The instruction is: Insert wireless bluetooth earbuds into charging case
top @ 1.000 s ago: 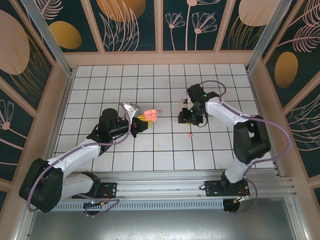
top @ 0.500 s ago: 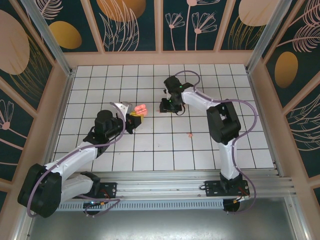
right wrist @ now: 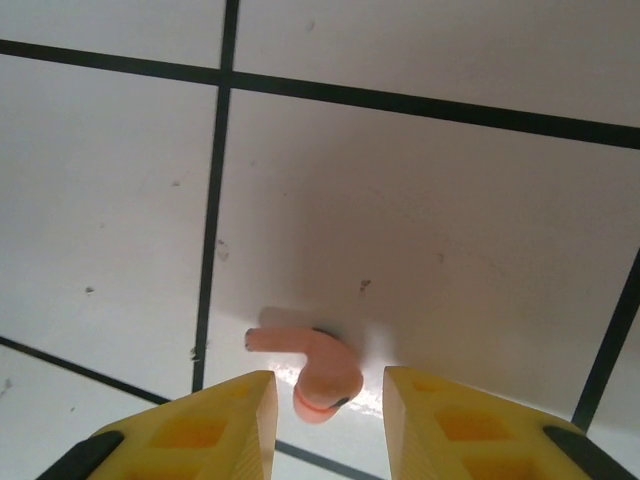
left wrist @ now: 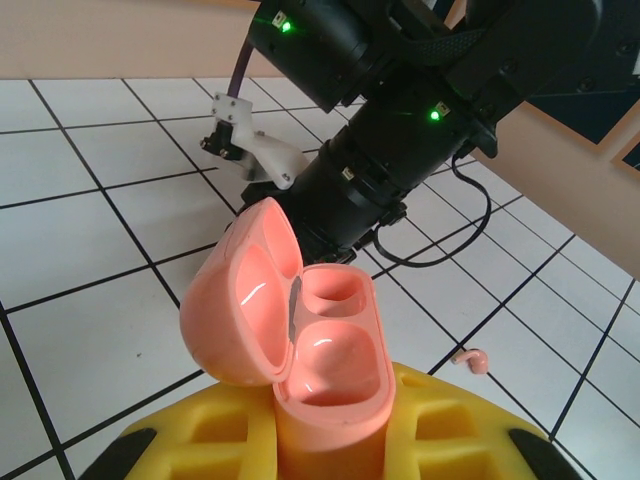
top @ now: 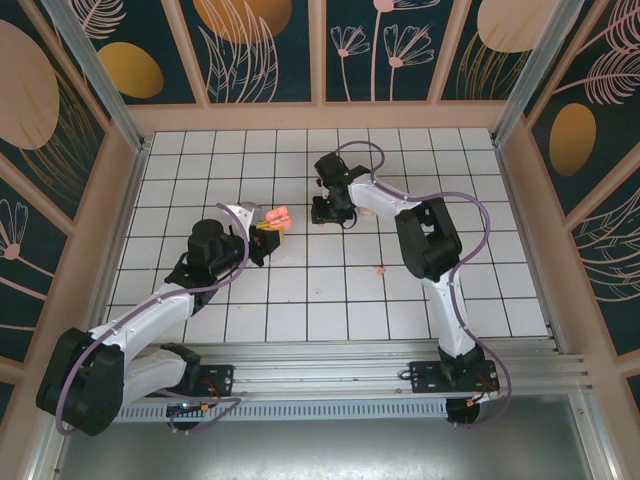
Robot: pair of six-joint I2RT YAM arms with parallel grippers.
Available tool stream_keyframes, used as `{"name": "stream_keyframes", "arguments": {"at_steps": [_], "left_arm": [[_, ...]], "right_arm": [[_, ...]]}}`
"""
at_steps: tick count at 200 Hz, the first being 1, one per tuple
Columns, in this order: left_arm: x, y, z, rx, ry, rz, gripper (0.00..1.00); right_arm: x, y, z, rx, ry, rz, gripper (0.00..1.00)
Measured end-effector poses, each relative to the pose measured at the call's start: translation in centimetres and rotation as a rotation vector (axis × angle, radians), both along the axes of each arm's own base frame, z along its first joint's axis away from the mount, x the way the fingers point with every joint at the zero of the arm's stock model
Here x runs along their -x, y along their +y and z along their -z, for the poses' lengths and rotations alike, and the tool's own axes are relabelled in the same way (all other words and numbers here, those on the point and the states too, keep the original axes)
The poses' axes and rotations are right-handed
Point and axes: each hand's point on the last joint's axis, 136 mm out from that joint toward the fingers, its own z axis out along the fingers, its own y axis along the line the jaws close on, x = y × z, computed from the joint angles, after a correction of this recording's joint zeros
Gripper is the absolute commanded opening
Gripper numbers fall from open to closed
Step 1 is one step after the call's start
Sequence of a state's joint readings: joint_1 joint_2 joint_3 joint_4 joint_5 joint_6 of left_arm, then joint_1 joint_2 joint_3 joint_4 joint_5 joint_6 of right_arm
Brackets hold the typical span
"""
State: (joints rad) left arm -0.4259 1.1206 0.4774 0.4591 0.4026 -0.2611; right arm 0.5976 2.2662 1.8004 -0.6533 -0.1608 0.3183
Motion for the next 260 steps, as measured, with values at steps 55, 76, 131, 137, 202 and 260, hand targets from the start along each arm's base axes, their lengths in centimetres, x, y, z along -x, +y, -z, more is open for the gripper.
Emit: {"name": "stream_keyframes", "arguments": {"at_steps": [55,76,131,137,202,260], "left_arm": [[0.0,0.0,0.2,-0.003,0.007,-0.001,0.10],[0.0,0.0,0.2,-0.003,0.008,-0.001,0.10],[0.1,0.1,0.5,-0.009,0.018,-0.001,0.10],[0.1,0.1,0.5,-0.009,0.020,-0.001,0.10],[0.1,0.1,0.5,-0.009,0.020,0.001,0.10],[0.2,0.0,0.4,-0.001,0.026,0.005,0.10]], "right_arm": [[-0.5,0.0,0.7,0.018,-0.010,-0.010,0.30],[-0.6,-0.1,0.8,0.025,-0.014,-0.016,0.28],[-0.5,0.0,0.8,0.030,-0.029,-0.047,0.22],[-0.5,0.0,0.8,0.029,-0.035,-0.052,0.21],[4.2,-3.4,0.3,0.088,-0.029,-0.126,0.20],[9.1,-6.1,-2.3,0.093,-0.084,-0.288,0.19]]}}
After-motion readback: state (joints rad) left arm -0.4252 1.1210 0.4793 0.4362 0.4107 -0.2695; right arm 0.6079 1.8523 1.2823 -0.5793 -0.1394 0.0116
